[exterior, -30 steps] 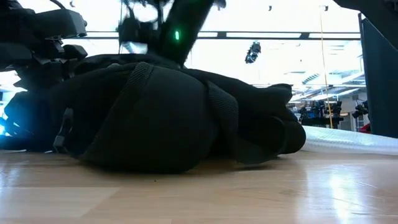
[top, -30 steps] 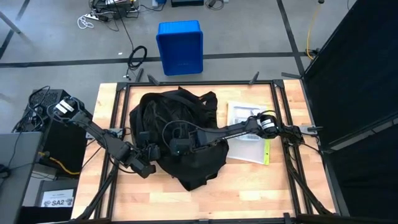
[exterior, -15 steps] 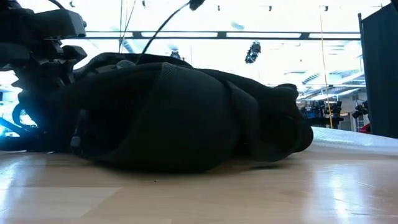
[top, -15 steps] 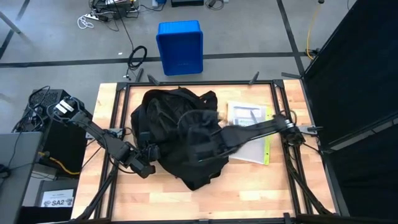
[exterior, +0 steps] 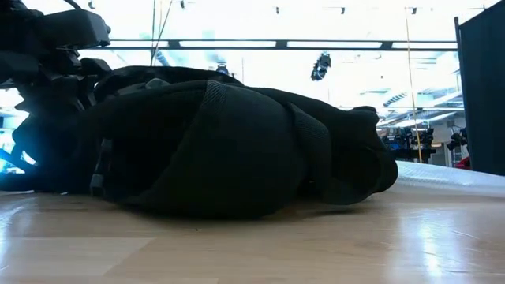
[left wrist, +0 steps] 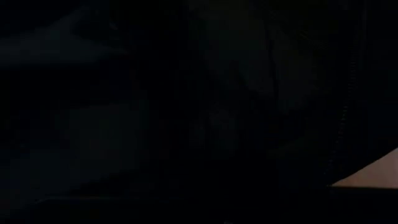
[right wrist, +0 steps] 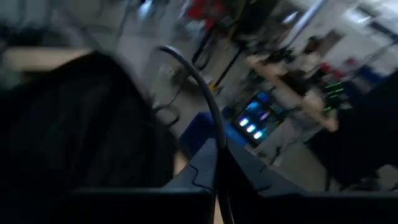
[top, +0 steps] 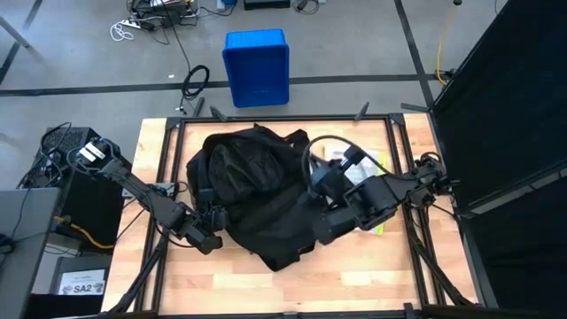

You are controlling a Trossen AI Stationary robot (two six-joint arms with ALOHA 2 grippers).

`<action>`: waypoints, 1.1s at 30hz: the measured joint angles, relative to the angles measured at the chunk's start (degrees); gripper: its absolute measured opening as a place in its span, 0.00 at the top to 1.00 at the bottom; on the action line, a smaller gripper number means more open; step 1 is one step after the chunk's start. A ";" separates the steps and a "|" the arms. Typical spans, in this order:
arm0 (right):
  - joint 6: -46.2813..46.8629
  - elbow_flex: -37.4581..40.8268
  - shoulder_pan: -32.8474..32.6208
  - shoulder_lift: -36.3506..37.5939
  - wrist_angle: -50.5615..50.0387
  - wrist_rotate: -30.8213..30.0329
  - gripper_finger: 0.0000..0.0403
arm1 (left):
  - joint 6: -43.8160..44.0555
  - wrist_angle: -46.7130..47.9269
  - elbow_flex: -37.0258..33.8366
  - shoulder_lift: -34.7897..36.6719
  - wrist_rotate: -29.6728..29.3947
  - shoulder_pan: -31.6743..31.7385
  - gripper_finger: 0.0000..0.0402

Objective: Unpack backpack
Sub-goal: Remove the black USB cable from the backpack

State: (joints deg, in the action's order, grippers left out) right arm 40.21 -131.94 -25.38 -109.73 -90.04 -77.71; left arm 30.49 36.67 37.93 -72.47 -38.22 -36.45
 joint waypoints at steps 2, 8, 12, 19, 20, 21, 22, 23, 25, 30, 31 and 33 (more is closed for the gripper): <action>0.22 0.00 1.14 0.24 0.02 -2.53 1.00 | 0.01 -0.04 0.00 -0.02 0.13 0.01 0.88; -0.62 0.69 9.06 0.41 0.13 2.36 1.00 | -0.03 -0.09 0.02 -0.02 0.48 0.00 0.88; 2.71 7.64 15.27 0.37 0.08 10.95 1.00 | -0.04 -0.04 0.02 -0.02 1.01 -0.02 0.88; 15.59 32.29 18.86 6.05 0.22 20.20 1.00 | -0.12 -2.30 -2.09 0.00 1.05 -0.02 0.88; 19.00 36.98 18.72 8.17 0.07 20.51 1.00 | -0.08 -3.48 -2.84 0.00 1.12 -0.03 0.88; 22.79 41.65 18.28 10.60 0.25 20.84 1.00 | -0.06 -4.63 -3.66 0.00 1.33 -0.04 0.88; 26.40 46.29 17.72 13.39 0.63 21.07 1.00 | -0.06 -5.71 -4.48 0.00 1.61 -0.04 0.88; 29.42 50.90 16.83 16.59 2.01 21.32 1.00 | -0.08 -6.86 -5.24 0.00 1.94 -0.04 0.88; 34.08 59.65 14.34 23.81 7.35 21.55 1.00 | -0.06 -9.13 -6.60 0.00 2.19 -0.04 0.88; 38.14 77.74 6.27 43.35 26.13 17.25 1.00 | -0.43 -13.17 -8.66 0.02 2.23 -0.04 0.88; 37.85 80.80 4.88 46.60 29.80 15.86 1.00 | -0.44 -13.31 -8.68 0.02 2.23 0.01 0.88; 37.07 86.41 2.67 52.02 36.40 13.18 1.00 | -0.79 -13.85 -8.70 0.02 2.27 0.05 0.88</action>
State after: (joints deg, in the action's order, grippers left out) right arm 77.28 -45.53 -22.71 -57.70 -53.64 -64.54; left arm 29.70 22.81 29.23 -72.44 -35.95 -36.40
